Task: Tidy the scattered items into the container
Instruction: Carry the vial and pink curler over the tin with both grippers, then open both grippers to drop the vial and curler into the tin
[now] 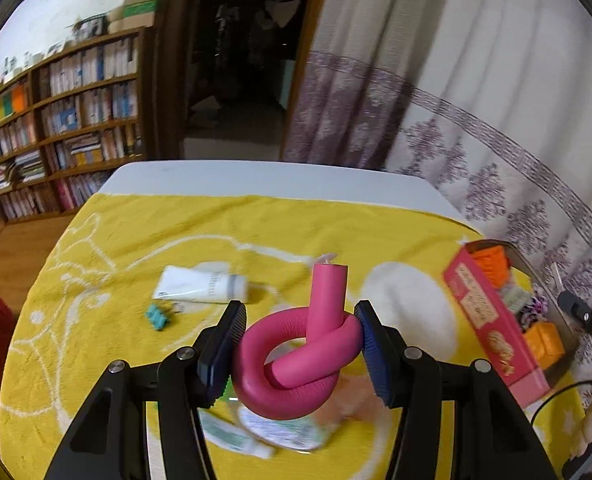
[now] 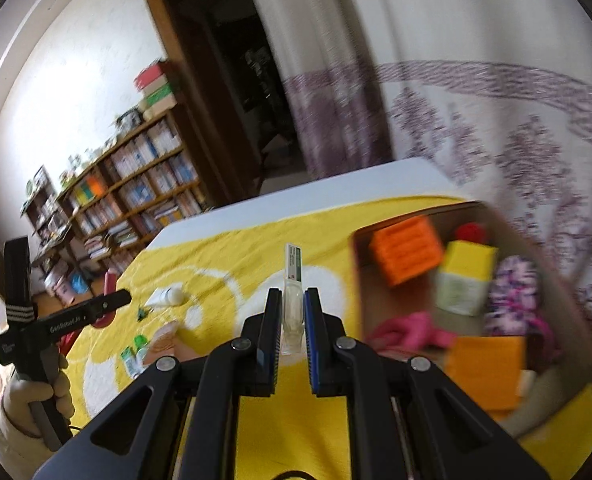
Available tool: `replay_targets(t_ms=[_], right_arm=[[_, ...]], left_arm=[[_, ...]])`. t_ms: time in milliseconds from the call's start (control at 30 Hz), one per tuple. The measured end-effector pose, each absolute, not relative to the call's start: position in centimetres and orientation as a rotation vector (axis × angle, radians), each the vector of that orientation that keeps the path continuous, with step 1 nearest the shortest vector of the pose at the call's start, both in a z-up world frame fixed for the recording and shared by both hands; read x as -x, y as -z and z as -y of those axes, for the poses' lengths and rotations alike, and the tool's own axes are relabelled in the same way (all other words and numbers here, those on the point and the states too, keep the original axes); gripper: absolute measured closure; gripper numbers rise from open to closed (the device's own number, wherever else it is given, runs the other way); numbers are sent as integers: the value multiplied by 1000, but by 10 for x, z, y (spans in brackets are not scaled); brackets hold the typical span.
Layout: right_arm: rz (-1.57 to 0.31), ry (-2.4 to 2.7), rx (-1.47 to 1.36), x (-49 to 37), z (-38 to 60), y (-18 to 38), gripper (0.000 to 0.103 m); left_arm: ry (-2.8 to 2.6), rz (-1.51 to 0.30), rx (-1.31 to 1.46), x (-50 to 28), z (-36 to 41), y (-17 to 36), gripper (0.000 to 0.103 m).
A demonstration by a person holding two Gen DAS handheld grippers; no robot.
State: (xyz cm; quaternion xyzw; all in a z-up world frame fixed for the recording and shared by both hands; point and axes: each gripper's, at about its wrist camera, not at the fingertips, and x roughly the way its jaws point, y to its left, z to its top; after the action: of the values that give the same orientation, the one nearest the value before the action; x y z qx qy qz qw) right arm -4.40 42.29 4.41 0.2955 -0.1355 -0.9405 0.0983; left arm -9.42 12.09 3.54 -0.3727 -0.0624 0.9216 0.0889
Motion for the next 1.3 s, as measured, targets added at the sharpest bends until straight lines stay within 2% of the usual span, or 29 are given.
replay_targets(t_ms=[367, 767, 800, 833, 867, 900, 933, 1300], right_arm=[[549, 2923, -876, 20, -508, -39, 91], [602, 2950, -900, 33, -539, -17, 89], [613, 2950, -896, 33, -540, -16, 84], [624, 2954, -893, 33, -542, -15, 72], [632, 2961, -889, 33, -544, -14, 65], [637, 2973, -882, 32, -546, -14, 52], [632, 2986, -877, 31, -547, -13, 47], [606, 3123, -831, 23, -556, -15, 45]], left_arm=[[-2618, 76, 1061, 88, -203, -50, 45], [-2524, -38, 1027, 91, -282, -59, 45], [-2516, -45, 1024, 92, -288, -59, 45], [-2509, -50, 1022, 93, -293, -60, 45], [-2499, -57, 1019, 94, -300, -60, 45], [-2492, -63, 1016, 94, -306, -60, 45], [-2481, -71, 1013, 95, -313, -60, 45], [-2401, -100, 1004, 104, -361, -55, 45]])
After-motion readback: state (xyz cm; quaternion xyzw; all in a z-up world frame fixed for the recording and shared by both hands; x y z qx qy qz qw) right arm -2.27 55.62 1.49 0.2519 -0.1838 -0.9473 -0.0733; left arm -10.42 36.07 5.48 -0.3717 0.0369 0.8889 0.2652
